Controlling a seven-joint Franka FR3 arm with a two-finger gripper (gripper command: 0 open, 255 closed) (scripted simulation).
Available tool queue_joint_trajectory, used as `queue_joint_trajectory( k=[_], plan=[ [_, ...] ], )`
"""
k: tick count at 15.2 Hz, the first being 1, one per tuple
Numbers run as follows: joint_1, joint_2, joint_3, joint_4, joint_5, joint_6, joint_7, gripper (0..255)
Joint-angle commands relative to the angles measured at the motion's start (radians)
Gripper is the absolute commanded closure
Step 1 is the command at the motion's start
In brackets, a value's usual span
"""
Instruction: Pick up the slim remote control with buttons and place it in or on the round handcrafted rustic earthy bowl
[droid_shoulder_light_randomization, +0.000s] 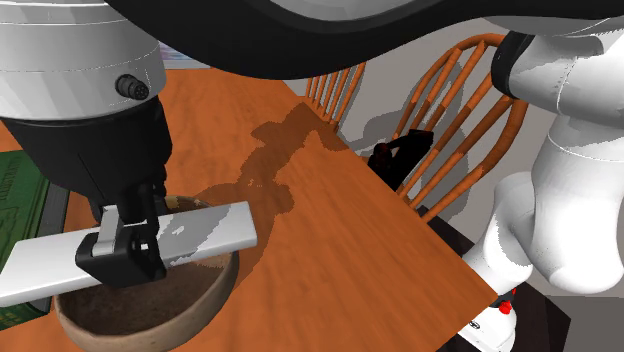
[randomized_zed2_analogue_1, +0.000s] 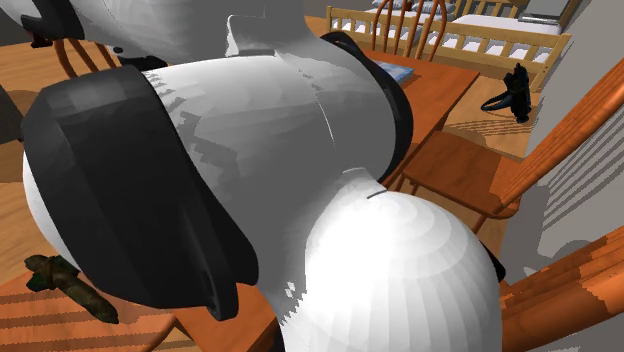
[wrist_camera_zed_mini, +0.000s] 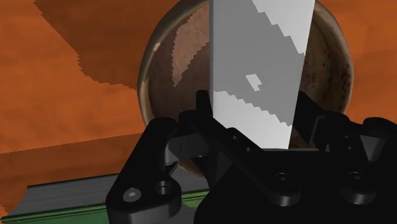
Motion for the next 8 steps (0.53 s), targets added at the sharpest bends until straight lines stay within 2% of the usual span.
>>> queue_joint_trajectory(
  k=[1, 6, 7, 8],
  plan=[
    [-0.001, -0.004, 0.0, -0.008, 0.001, 0.005, 0.0, 255],
    [-0.001, -0.004, 0.0, -0.008, 0.001, 0.005, 0.0, 255],
    [-0.001, -0.004, 0.0, -0.008, 0.001, 0.005, 0.0, 0],
    [-0.001, -0.003, 0.0, -0.008, 0.001, 0.005, 0.0, 0]
  ],
)
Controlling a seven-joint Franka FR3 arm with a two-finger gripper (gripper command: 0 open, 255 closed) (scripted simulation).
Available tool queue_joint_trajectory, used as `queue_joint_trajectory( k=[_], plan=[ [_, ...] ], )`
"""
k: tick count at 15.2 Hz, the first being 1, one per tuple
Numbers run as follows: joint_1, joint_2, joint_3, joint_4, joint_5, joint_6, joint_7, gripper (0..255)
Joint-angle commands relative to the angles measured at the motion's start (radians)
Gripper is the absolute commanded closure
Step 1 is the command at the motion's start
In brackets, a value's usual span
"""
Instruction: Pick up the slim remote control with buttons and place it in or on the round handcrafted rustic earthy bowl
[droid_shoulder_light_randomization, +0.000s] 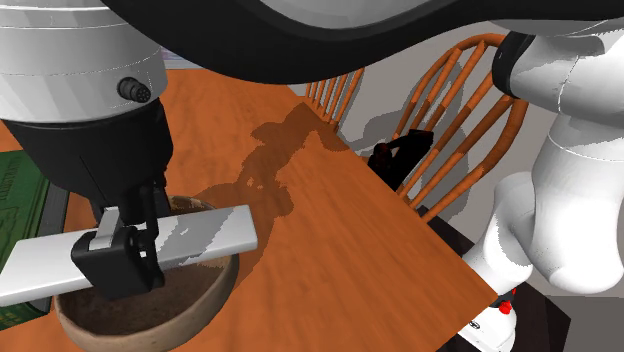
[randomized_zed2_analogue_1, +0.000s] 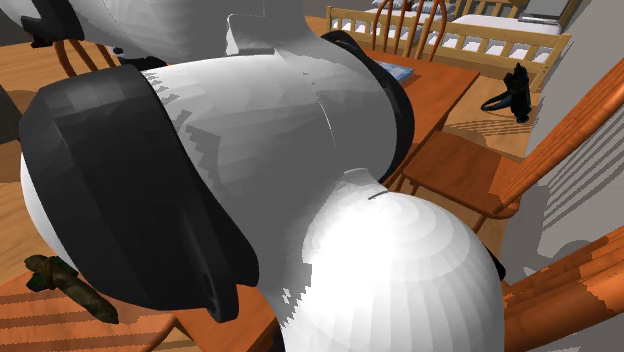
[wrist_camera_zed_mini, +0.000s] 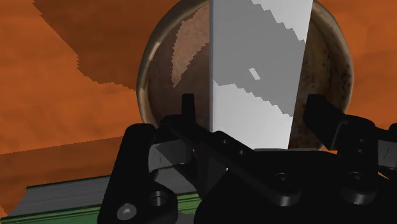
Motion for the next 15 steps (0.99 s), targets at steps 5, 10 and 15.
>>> queue_joint_trajectory(
  k=[5, 10, 15],
  plan=[
    [0.008, 0.01, 0.001, 0.048, -0.004, -0.039, 0.0, 0],
    [0.039, 0.052, 0.001, 0.207, -0.024, -0.157, 0.001, 0],
    [0.039, 0.052, 0.001, 0.207, -0.024, -0.157, 0.001, 0]
  ],
)
